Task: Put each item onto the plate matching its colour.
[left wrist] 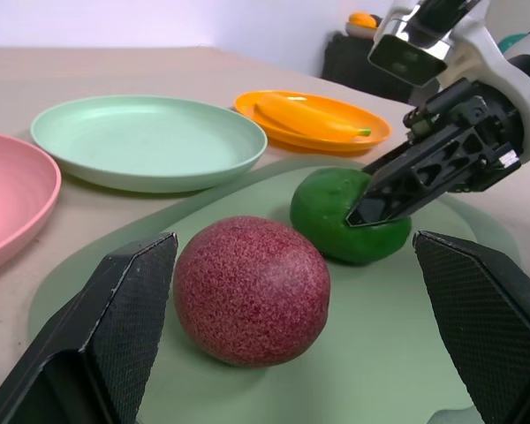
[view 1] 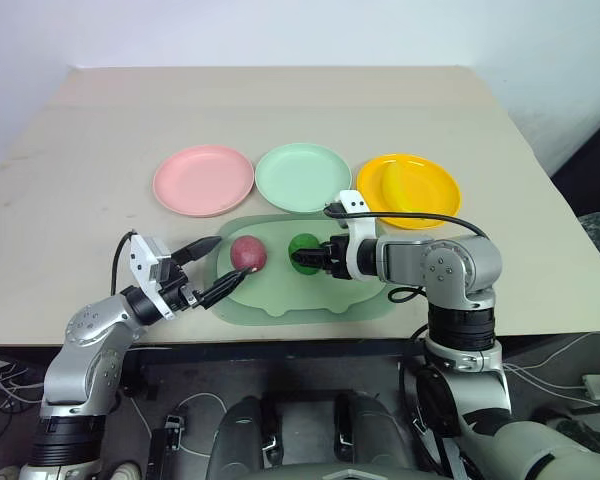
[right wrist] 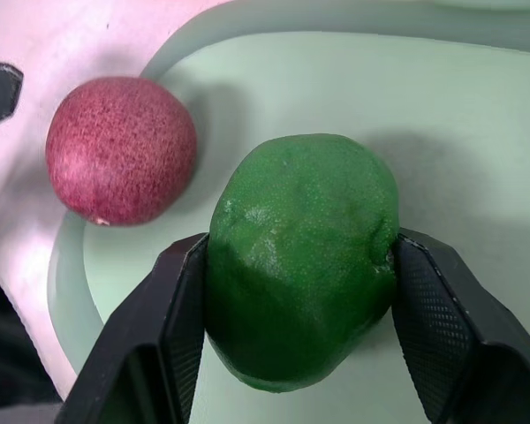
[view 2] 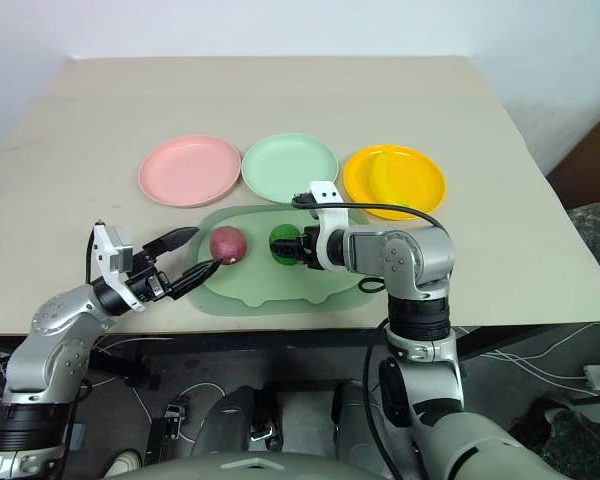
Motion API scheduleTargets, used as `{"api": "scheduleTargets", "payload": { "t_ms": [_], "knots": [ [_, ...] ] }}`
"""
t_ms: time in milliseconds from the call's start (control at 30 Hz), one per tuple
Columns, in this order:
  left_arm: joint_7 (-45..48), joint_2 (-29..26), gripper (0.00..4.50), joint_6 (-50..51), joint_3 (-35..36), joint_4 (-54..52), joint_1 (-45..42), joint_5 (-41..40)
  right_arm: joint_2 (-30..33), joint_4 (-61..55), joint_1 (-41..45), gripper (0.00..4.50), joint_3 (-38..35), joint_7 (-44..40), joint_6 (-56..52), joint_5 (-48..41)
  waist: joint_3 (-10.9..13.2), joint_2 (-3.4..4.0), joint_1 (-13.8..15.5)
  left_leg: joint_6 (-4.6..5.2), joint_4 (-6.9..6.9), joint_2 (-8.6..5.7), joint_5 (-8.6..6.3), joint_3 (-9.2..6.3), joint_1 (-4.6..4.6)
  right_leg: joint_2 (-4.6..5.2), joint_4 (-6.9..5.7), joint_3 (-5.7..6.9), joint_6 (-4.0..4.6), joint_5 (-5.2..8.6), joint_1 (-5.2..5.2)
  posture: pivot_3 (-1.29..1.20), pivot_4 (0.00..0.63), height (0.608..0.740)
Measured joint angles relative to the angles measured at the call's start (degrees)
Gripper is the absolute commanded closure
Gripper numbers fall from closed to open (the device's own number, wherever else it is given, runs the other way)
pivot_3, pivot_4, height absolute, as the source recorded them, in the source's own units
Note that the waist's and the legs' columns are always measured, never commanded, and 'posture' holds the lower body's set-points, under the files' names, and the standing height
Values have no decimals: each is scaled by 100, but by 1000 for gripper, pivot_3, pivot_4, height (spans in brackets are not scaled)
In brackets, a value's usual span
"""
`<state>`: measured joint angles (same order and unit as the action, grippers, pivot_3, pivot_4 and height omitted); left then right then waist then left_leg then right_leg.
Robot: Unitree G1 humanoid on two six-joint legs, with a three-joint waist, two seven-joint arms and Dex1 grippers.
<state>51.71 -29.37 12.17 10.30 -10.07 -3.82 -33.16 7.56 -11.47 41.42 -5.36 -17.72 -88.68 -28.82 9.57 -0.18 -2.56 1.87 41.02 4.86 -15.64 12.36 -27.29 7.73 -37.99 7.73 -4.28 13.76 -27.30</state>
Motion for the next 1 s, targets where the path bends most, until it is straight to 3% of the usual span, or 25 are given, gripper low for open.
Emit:
{"api": "scheduleTargets", "payload": {
  "t_ms": [267,500,700,900,1000],
  "knots": [
    [-127,0,0,23,138,-129,10,-86,346,729,1239,1853,48,-443,1070,-26,-1,-2,-40,0,-1,1,3,3,1,-6,-4,-1,-1,0,-2,0,150,695],
    [-281,0,0,80,198,-263,124,-109,385,3536,1886,1853,843,-756,3127,948,-1,-2,-39,3,1,-2,6,23,0,-5,-11,-1,-2,0,-4,0,150,695],
    [-349,-6,0,87,245,-389,265,-111,128,5313,2678,1853,952,-943,4507,1485,0,-1,-139,8,-3,0,11,22,0,-8,-13,1,-5,2,-5,0,150,695],
    [-356,-50,0,84,310,-405,420,-111,64,5830,2813,48,995,-1279,4853,1743,0,-1,-140,3,-3,1,8,20,0,-7,-14,1,-6,3,-5,0,150,695],
    [-357,-57,0,79,381,-407,422,-111,64,5822,2826,48,994,-1375,4850,1791,0,-1,-142,2,-2,2,8,19,0,-7,-15,1,-6,3,-5,0,150,695]
  ]
}}
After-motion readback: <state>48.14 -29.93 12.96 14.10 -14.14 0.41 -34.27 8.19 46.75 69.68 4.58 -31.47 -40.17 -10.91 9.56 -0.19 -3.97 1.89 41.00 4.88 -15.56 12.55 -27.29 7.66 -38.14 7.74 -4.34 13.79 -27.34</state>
